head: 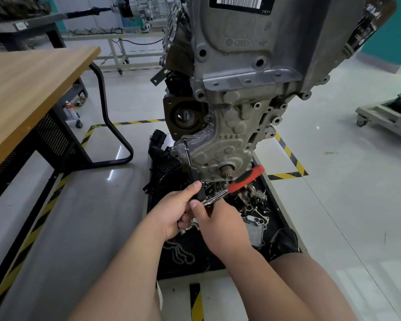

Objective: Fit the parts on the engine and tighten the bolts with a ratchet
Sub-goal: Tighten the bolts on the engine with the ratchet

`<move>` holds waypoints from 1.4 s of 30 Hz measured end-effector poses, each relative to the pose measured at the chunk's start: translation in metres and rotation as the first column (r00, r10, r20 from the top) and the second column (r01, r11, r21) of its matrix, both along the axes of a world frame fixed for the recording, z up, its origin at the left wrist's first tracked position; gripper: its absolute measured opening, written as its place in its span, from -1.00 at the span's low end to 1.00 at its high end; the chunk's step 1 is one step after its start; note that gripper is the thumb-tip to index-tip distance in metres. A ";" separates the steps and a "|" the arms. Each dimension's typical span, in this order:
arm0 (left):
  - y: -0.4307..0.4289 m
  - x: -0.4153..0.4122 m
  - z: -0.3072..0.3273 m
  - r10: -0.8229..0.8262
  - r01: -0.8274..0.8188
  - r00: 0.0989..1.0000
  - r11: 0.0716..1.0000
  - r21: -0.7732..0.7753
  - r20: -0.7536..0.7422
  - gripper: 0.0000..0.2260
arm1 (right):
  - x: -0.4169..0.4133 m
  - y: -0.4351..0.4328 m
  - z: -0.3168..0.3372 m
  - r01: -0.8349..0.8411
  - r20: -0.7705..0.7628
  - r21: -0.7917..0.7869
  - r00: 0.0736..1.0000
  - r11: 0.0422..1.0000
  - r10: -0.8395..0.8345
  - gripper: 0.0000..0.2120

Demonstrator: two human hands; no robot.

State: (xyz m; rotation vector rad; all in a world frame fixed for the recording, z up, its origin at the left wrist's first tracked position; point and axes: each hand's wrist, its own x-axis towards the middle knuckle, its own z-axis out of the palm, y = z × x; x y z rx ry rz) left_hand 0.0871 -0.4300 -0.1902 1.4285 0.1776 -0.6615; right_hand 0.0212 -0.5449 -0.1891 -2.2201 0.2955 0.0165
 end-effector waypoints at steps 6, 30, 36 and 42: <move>0.002 0.001 -0.004 0.034 -0.033 0.999 0.999 0.027 -0.032 -0.62 | 0.002 -0.001 0.002 -0.035 0.076 -0.377 0.995 0.926 0.069 -0.61; 0.006 0.002 0.001 0.066 -0.065 0.996 0.998 -0.015 0.066 -0.69 | -0.003 0.013 0.012 0.328 -0.304 0.944 0.913 -0.045 0.272 -0.49; 0.008 0.003 0.004 0.034 -0.036 0.995 0.999 0.027 0.094 -0.52 | -0.002 0.013 0.009 0.355 -0.261 0.900 0.903 -0.251 0.343 -0.52; 0.007 0.003 0.001 0.023 -0.023 0.998 1.000 0.016 0.053 -0.52 | -0.002 0.012 0.008 0.330 -0.156 0.863 0.894 -0.382 0.420 -0.50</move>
